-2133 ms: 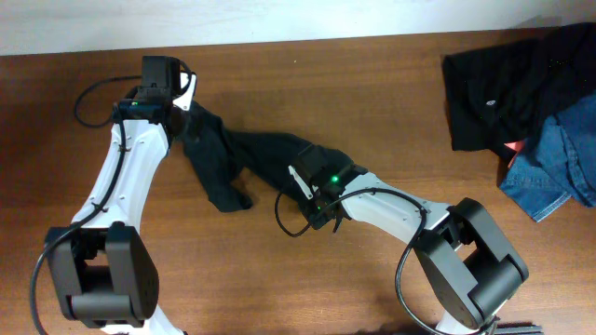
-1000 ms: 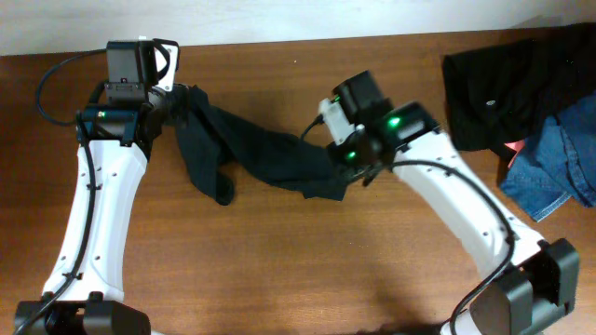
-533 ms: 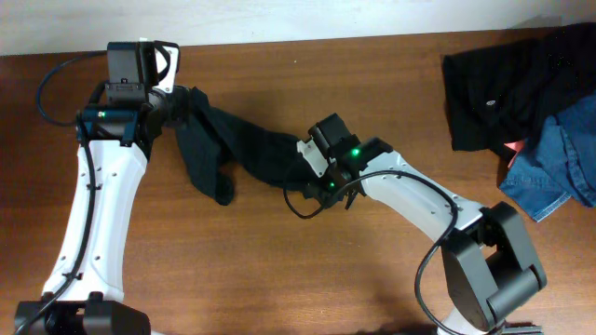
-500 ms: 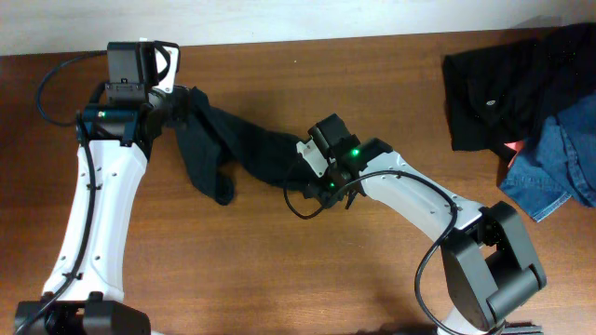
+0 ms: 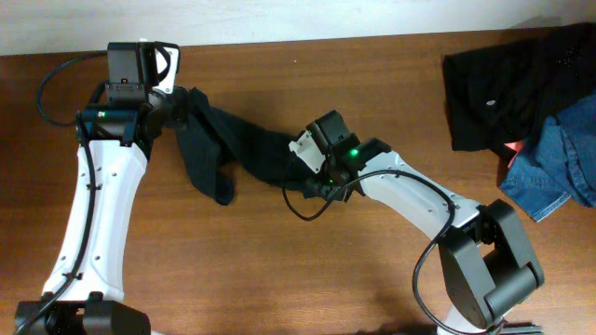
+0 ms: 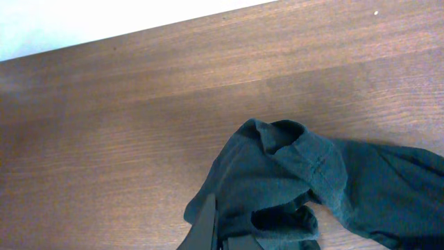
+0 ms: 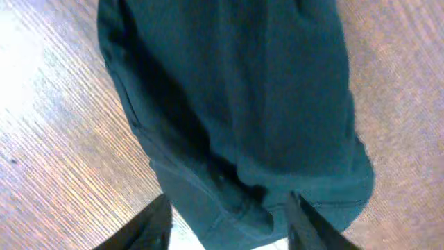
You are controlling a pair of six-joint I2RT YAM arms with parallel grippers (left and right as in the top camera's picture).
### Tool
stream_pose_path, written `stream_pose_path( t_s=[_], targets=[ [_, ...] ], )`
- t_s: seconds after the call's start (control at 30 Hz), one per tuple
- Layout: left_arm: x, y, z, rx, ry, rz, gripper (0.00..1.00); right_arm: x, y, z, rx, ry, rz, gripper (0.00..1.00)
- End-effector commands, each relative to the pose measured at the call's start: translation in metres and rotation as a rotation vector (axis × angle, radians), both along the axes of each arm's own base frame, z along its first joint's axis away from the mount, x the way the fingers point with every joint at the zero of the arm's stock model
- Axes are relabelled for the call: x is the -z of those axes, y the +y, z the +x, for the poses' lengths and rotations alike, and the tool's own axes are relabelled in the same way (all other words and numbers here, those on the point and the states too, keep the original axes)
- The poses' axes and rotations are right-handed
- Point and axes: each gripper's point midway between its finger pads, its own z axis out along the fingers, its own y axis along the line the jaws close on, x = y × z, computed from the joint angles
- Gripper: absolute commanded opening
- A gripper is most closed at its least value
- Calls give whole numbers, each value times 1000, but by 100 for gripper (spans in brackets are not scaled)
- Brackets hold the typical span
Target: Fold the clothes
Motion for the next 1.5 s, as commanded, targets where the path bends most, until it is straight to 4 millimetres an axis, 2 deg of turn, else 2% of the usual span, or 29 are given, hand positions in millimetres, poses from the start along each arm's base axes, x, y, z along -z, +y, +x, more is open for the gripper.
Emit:
stream_pose_path(
  t_s=[0.0, 0.43, 0.93, 0.97, 1.03, 1.13, 1.2, 1.37, 1.47],
  targets=[
    [-14, -1, 0, 0, -33, -16, 0, 8, -3, -1, -14, 12, -21, 41],
    [-14, -1, 0, 0, -34, -15, 0, 38, -5, -6, -16, 74, -56, 43],
    [-14, -1, 0, 0, -33, -15, 1, 48, -5, -4, -16, 83, -61, 42],
    [-14, -1, 0, 0, -33, -15, 1, 49, -5, -5, -16, 85, -62, 45],
    [-14, -1, 0, 0, -33, -15, 1, 51, -5, -5, -15, 90, -64, 57],
    [-14, -1, 0, 0, -33, -15, 1, 56, -5, -6, -16, 100, -70, 58],
    [-14, -1, 0, 0, -33, -15, 0, 60, -6, -7, -16, 108, -74, 51],
    [-14, -1, 0, 0, -34, -15, 1, 59, -6, -6, -15, 108, -75, 15],
    [-14, -1, 0, 0, -34, -15, 1, 53, -6, -6, -8, 109, -77, 5]
  ],
)
